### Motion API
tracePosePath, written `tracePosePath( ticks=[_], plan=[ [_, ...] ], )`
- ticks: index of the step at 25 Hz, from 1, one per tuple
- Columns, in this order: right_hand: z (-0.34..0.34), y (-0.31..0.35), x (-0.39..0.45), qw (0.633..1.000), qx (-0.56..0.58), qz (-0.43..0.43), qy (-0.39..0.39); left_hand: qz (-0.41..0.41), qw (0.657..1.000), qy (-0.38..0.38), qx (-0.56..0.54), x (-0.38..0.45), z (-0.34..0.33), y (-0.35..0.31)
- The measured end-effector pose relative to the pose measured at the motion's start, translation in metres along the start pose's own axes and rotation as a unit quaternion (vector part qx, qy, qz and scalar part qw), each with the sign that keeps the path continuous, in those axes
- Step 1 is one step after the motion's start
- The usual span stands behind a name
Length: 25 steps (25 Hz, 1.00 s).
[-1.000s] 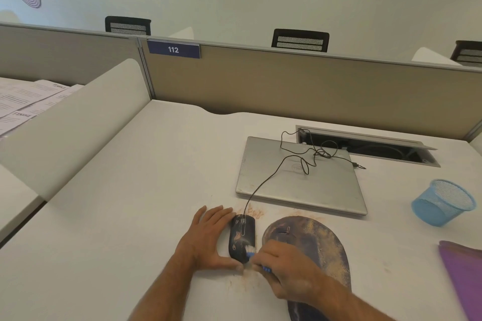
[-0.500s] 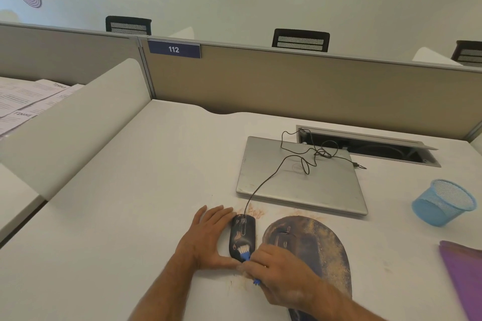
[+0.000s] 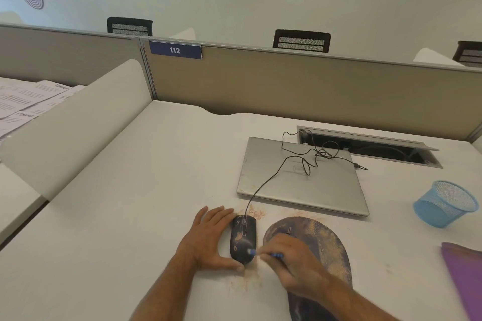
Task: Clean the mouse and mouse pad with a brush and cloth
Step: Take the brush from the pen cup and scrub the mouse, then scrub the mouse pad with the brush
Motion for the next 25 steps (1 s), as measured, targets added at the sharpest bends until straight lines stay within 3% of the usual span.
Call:
tracePosePath(
  ticks=[3, 6, 9, 12, 17, 22, 25],
  plan=[
    [0.013, -0.02, 0.016, 0.991, 0.029, -0.101, -0.084, 0.004, 1.0, 0.007, -0.002, 0.0, -0.002, 0.001],
    [0.009, -0.028, 0.026, 0.989, 0.021, -0.141, -0.049, 0.004, 1.0, 0.003, -0.006, 0.0, -0.002, 0.001],
    [0.002, -0.028, 0.024, 0.99, 0.033, -0.134, 0.001, 0.007, 1.0, 0.005, -0.008, 0.0, -0.002, 0.001],
    [0.006, -0.023, 0.016, 0.992, 0.057, -0.111, -0.002, 0.006, 1.0, 0.006, -0.004, 0.0, -0.002, 0.001],
    [-0.007, 0.001, -0.006, 0.996, -0.062, 0.063, 0.019, 0.007, 1.0, 0.009, -0.002, 0.0, 0.0, -0.001],
    [-0.016, -0.001, -0.013, 0.994, -0.076, 0.071, 0.033, 0.003, 1.0, 0.005, -0.001, -0.001, 0.003, -0.003],
    [-0.008, -0.009, -0.018, 1.0, 0.007, -0.01, 0.002, 0.004, 1.0, 0.009, 0.002, -0.001, 0.003, -0.003]
  ],
)
Point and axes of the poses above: each hand's wrist, its own x-axis towards the middle knuckle, its own z-axis out of the back of the hand, y = z × x, the point moved 5 cm from there along x, towards the middle knuckle, and after that the axes turned 9 degrees about -z, right-handed, at the moved point
